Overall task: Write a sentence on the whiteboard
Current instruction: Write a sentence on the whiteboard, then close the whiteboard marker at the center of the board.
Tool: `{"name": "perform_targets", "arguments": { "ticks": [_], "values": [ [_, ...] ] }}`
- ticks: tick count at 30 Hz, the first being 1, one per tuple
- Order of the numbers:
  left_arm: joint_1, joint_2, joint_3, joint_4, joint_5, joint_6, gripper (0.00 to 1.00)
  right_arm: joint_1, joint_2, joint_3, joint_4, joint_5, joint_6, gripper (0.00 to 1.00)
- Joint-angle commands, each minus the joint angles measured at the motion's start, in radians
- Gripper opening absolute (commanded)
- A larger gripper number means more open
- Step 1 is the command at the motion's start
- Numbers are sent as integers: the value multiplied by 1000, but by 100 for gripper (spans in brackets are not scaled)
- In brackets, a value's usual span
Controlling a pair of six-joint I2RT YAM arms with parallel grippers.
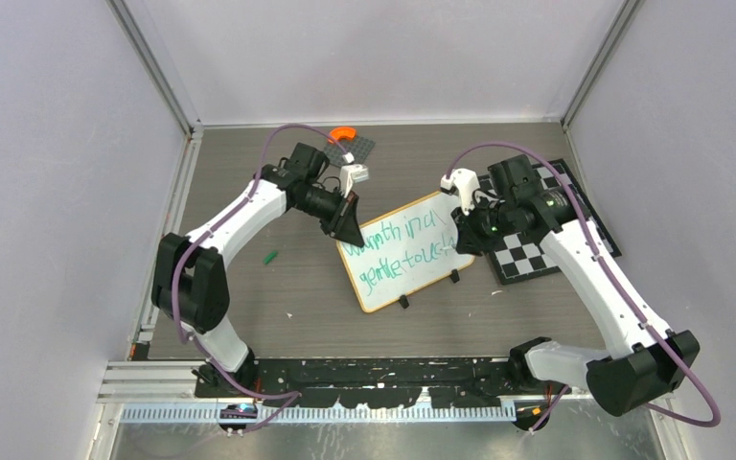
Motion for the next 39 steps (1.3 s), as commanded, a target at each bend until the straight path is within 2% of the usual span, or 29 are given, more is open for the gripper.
{"name": "perform_targets", "arguments": {
  "ticks": [1, 10, 12, 14, 16, 18, 21, 24, 26, 29, 33, 39],
  "values": [
    [-41, -74, -1, -36, -55, 45, 28, -1, -22, 71, -15, -93, 38, 0],
    [-38, -175, 71, -99, -142, 51, 67, -1, 5, 140, 23, -152, 123, 0],
    [26, -213, 106, -102, -139, 27, 72, -1, -5, 146, 50, -154, 147, 0],
    [195, -256, 115, -81, -77, -16, 74, -1, -15, 151, 70, -160, 173, 0],
    [339, -279, 112, -100, -60, 0, 74, -1, -23, 154, 84, -177, 195, 0],
    [433, -275, 118, -187, -124, 103, 71, -1, -25, 152, 102, -188, 221, 0],
    [522, -251, 92, -323, -271, 278, 67, -1, -19, 148, 113, -198, 243, 0],
    [586, -263, -23, -296, -326, 376, 63, -1, -19, 137, 133, -212, 262, 0],
    [594, -278, -123, -215, -411, 415, 59, -1, -20, 128, 153, -222, 280, 0],
    [594, -270, -229, -114, -463, 443, 58, -1, -8, 130, 152, -248, 287, 0],
    [592, -214, -299, -7, -508, 431, 54, -1, 2, 135, 145, -249, 291, 0],
    [561, -139, -378, 114, -523, 440, 54, -1, 10, 130, 146, -246, 298, 0]
  ]
}}
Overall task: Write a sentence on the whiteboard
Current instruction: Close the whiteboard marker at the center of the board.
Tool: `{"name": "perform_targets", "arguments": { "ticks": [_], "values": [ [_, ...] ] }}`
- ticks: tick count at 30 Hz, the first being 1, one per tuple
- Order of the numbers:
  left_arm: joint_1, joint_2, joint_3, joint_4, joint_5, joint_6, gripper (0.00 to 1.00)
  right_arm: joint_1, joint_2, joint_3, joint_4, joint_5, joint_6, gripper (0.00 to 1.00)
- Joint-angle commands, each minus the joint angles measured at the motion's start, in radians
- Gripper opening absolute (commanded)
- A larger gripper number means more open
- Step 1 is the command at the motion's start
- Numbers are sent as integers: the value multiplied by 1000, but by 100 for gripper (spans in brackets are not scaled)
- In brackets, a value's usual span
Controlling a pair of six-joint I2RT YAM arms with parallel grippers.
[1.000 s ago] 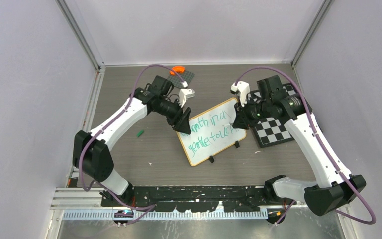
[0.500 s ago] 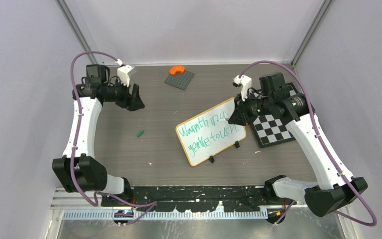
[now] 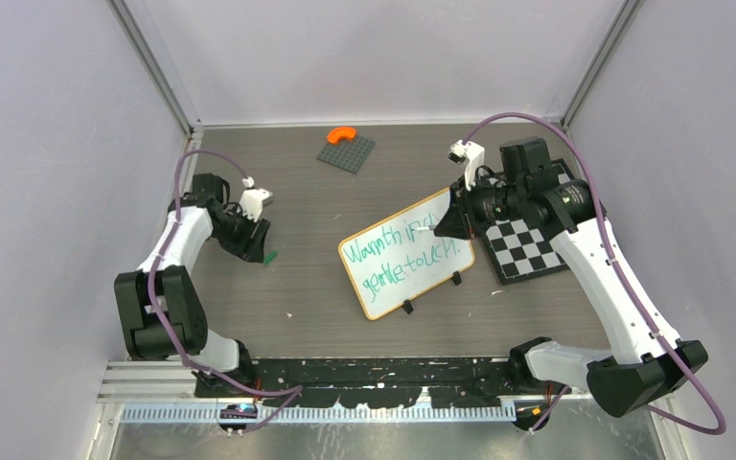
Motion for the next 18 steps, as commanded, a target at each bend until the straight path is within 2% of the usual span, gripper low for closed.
{"name": "perform_targets", "arguments": {
  "ticks": [1, 11, 15, 18],
  "values": [
    [-29, 43, -37, 154, -30, 27, 54, -1, 6, 17, 35, -19, 19, 0],
    [-112, 119, -91, 258, -109, 54, 55, -1, 14, 18, 31, -3, 18, 0],
    [-144, 144, -115, 296, -148, 68, 49, -1, 19, 25, 24, 2, 14, 0],
    [-153, 150, -130, 307, -156, 70, 40, -1, 23, 33, 22, 6, 13, 0]
  ]
}}
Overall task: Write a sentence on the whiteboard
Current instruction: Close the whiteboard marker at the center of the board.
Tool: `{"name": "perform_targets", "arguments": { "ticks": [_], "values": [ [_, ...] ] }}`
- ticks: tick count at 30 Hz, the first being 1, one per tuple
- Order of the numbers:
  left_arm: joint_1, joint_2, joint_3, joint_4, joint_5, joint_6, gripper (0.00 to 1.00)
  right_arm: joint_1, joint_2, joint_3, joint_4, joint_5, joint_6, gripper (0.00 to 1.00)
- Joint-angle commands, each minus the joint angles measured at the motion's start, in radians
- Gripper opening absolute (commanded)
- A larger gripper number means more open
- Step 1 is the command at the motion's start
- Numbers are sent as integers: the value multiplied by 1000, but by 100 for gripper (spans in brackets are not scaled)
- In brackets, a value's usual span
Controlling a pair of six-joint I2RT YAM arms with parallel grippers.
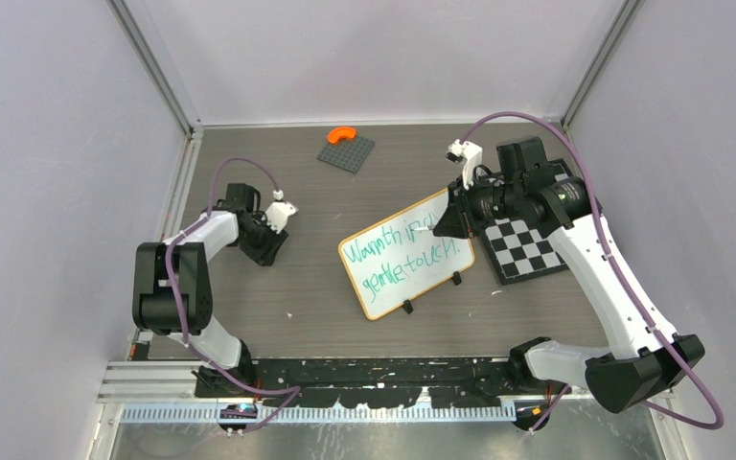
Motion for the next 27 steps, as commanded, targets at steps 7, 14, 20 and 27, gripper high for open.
{"name": "perform_targets", "arguments": {
  "ticks": [7, 14, 20, 27],
  "values": [
    [-25, -29, 31, -60, 16, 21, 3, -1, 21, 44, 18, -7, 7, 0],
    [-57, -207, 328, -375, 179, -30, 0, -1, 26, 45, 81, -44, 65, 0],
    [-209, -296, 565, -569, 241, -52, 0, -1, 36, 64, 97, -93, 109, 0],
    [-434, -356, 688, -658, 337, -84, 0, 0, -9, -13, 234, -259, 269, 0]
  ]
}}
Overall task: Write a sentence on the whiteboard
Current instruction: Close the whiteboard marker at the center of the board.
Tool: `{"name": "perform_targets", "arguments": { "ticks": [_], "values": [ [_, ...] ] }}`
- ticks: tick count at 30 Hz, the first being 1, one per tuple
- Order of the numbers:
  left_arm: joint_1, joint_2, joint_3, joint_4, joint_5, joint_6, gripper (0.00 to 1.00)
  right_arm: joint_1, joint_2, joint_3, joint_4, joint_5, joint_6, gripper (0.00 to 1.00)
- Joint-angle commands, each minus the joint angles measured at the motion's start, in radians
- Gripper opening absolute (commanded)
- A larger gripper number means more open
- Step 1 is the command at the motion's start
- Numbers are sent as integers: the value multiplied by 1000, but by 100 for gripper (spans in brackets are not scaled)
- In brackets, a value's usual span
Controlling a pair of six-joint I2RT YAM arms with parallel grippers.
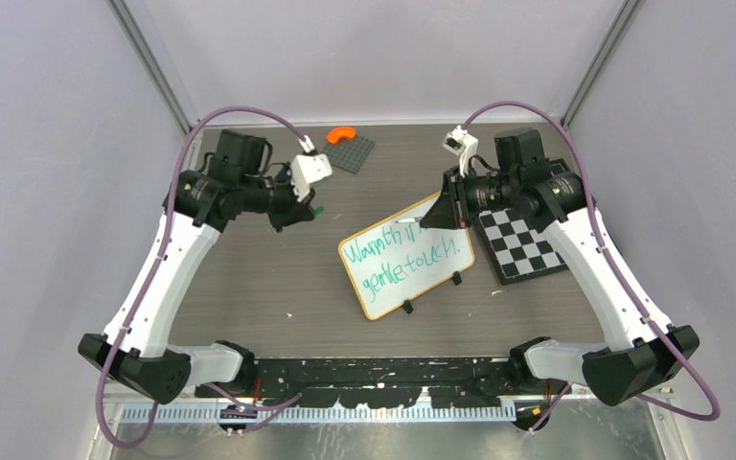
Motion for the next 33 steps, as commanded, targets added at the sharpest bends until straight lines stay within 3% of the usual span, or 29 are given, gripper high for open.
{"name": "perform_targets", "arguments": {
  "ticks": [1, 6, 14, 33],
  "values": [
    [-99, -20, 47, -115, 93, -40, 0, 1, -53, -39, 151, -165, 155, 0],
    [-180, -23, 56, -114, 96, -37, 0, 20, -67, -66, 204, -248, 233, 0],
    [-210, 6, 58, -103, 187, -53, 0, 75, -54, -79, 260, -291, 302, 0],
    [-275, 32, 87, -139, 248, -29, 0, 163, -5, -47, 197, -252, 242, 0]
  ]
}}
